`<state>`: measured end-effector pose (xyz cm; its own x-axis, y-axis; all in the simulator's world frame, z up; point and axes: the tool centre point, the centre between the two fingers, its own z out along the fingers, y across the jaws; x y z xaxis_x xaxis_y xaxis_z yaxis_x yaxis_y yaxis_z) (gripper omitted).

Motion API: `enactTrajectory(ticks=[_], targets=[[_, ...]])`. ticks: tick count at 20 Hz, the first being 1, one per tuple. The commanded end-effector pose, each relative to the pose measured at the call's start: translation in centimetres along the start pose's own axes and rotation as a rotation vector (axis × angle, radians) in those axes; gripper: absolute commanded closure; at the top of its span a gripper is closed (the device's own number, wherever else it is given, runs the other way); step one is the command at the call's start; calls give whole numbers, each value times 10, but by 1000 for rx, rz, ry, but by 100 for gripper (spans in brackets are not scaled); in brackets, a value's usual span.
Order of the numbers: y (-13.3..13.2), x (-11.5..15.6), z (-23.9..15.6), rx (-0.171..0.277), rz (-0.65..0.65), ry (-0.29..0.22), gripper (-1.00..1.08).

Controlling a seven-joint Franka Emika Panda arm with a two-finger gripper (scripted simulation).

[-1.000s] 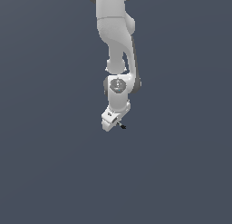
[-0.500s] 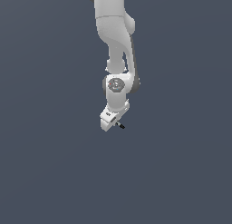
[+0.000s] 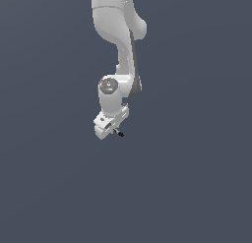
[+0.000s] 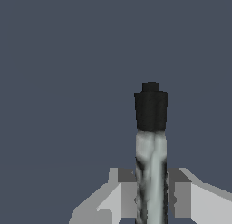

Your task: Pick up the object and move it to a goal position.

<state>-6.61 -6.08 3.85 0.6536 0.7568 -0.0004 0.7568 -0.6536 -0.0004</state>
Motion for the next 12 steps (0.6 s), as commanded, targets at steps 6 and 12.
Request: enactTrajectory(ticks=[6, 12], targets=[[30, -37, -20, 0, 0, 1, 108], [38, -45, -25, 0, 0, 1, 108]])
